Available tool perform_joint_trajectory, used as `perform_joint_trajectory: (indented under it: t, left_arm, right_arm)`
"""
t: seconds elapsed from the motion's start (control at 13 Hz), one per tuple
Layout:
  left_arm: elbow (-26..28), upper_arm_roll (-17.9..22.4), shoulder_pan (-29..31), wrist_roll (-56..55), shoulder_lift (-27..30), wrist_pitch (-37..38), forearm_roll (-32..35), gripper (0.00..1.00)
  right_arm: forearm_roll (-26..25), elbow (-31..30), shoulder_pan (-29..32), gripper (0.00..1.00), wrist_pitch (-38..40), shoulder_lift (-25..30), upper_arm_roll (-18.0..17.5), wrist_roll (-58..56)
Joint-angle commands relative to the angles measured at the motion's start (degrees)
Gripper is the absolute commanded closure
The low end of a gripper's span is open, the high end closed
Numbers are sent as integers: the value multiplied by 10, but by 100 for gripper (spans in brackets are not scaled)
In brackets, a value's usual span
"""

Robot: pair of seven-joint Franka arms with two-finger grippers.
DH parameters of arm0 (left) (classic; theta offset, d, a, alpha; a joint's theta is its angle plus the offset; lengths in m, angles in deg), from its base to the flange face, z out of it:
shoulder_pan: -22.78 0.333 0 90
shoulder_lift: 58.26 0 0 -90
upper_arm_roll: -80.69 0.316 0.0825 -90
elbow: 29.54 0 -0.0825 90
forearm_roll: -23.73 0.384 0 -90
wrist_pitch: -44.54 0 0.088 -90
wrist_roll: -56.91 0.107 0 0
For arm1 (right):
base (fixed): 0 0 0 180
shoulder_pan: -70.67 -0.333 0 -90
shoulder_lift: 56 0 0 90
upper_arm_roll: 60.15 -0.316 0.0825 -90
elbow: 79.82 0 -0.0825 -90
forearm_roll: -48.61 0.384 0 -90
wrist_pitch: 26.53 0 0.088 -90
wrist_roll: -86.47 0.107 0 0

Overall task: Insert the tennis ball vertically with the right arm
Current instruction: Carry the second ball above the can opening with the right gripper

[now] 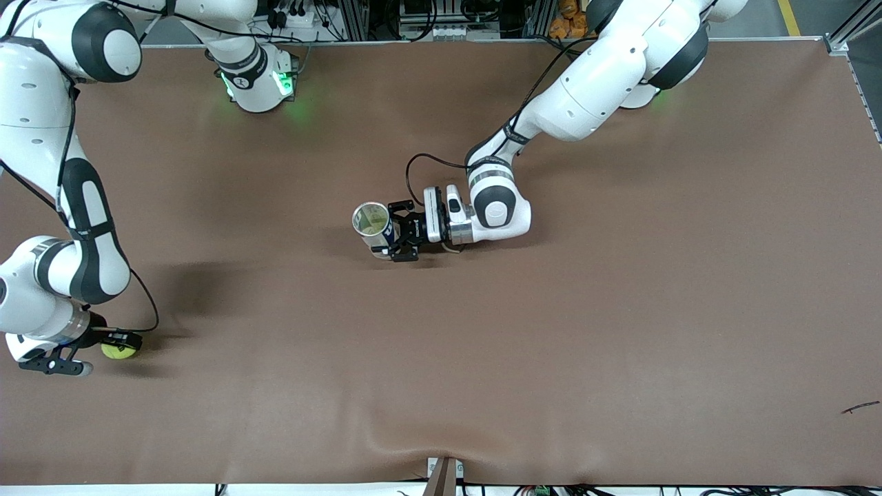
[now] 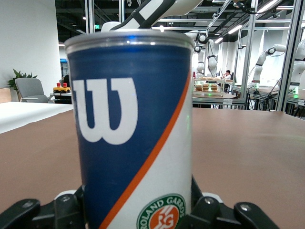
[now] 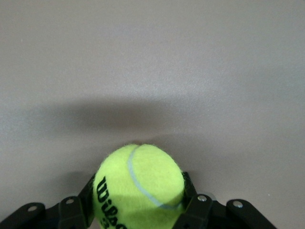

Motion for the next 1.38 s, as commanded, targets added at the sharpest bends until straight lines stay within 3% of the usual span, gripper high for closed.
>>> perform_joint_trajectory:
  t: [0.0, 0.15, 0.54, 0.77, 1.07, 1.3]
  left_arm:
    - [0, -7, 7, 115, -17, 4, -22, 26]
    - [0, -7, 7, 117, -17, 4, -23, 26]
    - [0, -7, 6, 118, -17, 4, -24, 26]
    - [0, -7, 7, 118, -17, 4, -24, 26]
    - [0, -7, 7, 118, -17, 4, -24, 26]
    - [1, -7, 7, 118, -17, 4, -23, 26]
  right_arm:
    - [9, 17, 1, 29, 22, 17, -7, -4]
    - [13, 17, 0, 25, 97, 56, -11, -2]
    - [73, 6, -40, 32, 338, 177, -15, 84]
    - [78, 6, -107, 33, 450, 251, -15, 198]
    - [106, 7, -242, 35, 492, 298, -14, 359]
    - [115, 6, -338, 36, 478, 292, -16, 501]
